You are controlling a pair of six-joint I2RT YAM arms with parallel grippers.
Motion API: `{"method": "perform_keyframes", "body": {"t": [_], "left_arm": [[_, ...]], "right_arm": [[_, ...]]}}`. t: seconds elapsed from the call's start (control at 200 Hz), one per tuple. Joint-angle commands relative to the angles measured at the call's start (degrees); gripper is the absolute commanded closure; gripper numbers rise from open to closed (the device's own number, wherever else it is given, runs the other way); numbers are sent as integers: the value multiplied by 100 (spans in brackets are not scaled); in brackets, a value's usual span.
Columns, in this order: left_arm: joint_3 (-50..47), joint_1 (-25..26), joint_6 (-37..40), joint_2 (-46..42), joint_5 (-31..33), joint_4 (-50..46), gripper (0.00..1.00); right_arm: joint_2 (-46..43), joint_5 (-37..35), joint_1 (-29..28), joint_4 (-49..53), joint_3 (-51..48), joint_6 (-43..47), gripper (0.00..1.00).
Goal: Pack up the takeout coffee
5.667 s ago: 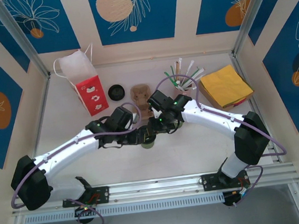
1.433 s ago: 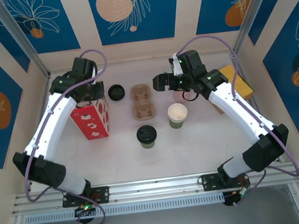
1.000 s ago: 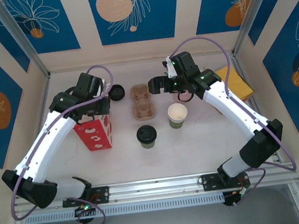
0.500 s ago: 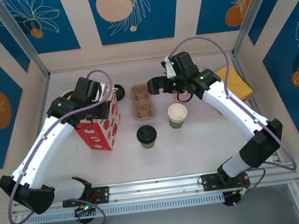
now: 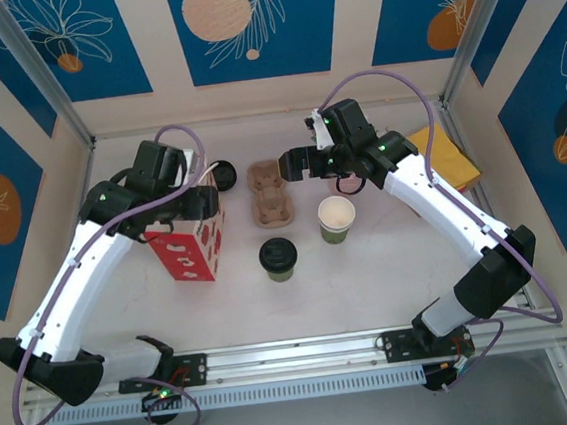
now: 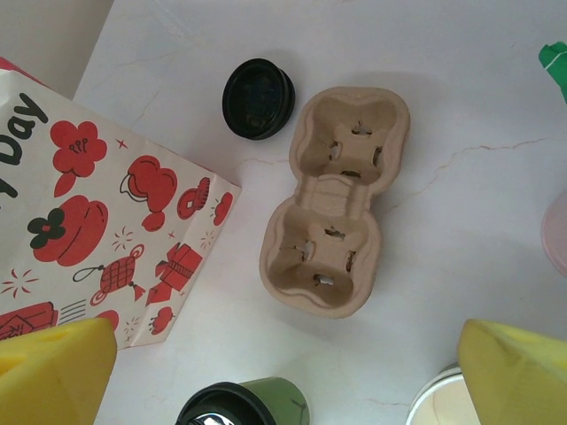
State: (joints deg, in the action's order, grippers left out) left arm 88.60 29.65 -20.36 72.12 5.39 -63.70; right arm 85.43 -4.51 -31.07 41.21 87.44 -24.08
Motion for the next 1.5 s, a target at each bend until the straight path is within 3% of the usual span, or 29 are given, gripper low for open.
{"method": "perform_keyframes", "body": {"t": [0.0,0.39,0.575,0.855,1.065,1.495], "left_arm": [[379,39,-202,-121,73,-320,29],[1510,70,-554,147,388,-79,37],[1868,414,-662,544,573,418,39],[2922,1101,-666,1672,1075,306,39],[3206,1456,-884,2519,905,486,39],[4209,1592,-1842,4332,1559,-337,43]], "right_arm": [[-65,-32,22,71,161,93,1],[-274,-128,115,10,-6,52,1],[-433,-177,215,-27,-140,-14,1],[-637,-282,305,-4,-334,-54,1],[-876,-409,463,1,-629,-138,1],[-1218,-287,885,17,-945,-94,1]]}}
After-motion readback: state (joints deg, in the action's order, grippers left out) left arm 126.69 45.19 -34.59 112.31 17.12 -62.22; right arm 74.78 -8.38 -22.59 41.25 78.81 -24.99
